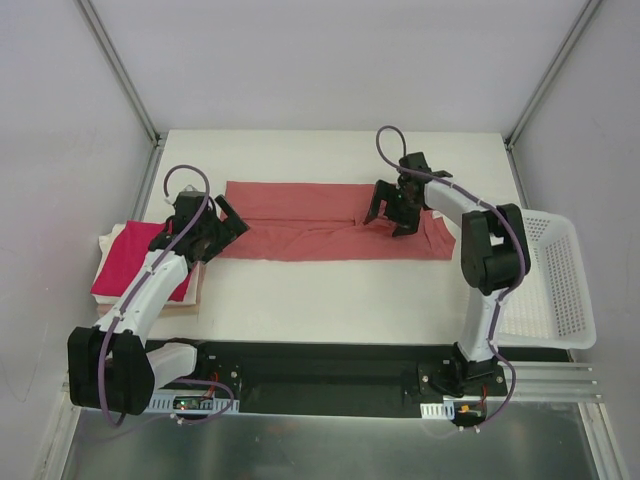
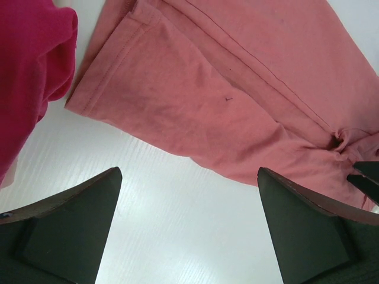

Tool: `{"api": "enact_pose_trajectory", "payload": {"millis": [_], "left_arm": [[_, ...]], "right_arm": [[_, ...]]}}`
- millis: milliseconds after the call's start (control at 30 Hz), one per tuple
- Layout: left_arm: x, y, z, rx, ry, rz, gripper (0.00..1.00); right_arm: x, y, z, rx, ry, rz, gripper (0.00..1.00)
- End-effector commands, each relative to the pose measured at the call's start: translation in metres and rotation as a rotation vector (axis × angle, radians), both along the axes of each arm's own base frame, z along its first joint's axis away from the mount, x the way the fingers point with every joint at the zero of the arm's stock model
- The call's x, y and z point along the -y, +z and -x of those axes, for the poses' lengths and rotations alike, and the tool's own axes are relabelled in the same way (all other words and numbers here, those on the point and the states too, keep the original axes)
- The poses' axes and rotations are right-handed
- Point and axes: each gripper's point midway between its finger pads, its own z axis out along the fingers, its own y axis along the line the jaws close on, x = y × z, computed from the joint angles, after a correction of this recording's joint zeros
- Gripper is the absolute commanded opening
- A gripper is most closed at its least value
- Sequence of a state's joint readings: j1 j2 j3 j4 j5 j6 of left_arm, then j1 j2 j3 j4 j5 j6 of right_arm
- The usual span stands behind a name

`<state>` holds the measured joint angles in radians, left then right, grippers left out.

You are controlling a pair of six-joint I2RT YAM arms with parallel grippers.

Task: Fold and stack the t-shirts
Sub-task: Fold the tshirt

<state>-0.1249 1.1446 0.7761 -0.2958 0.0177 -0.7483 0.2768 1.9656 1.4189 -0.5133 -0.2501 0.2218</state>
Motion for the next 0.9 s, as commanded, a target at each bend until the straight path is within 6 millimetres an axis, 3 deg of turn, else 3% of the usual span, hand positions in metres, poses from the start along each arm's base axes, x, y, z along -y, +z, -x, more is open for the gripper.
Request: {"api": "enact_pose_trajectory", "payload": {"millis": [0,300,567,767,867], "left_arm": [[-0.001,0.003,0.000,0.022,-0.018,-0.020,0.99],[-0.003,-0.005,0.000,-0.004,-0.013,-0.028,0.99],[-0.002,-0.005,-0.001,-0.005,-0.012,-0.027,0.99],[-0.003,-0.001,-0.001,0.009,-0.012,-0.028,0.99],[-0.002,0.002,-0.001,0.016,-0.014,-0.027,0.99]], "right_arm": [[-0.016,0.016,-0.031,0.072,-0.070,-0.065,0.97],[-0.010,0.009,-0.060,0.128,-0.157,-0.017,0.97],[-0.036,0.022,-0.102,0.250,-0.143,-0.116,0.97],[-0.067,0.059,-0.147,0.448,-0.082,-0.159,0.99],[-0.085,0.065,-0.154,0.491,-0.023,-0.147,1.00]]}}
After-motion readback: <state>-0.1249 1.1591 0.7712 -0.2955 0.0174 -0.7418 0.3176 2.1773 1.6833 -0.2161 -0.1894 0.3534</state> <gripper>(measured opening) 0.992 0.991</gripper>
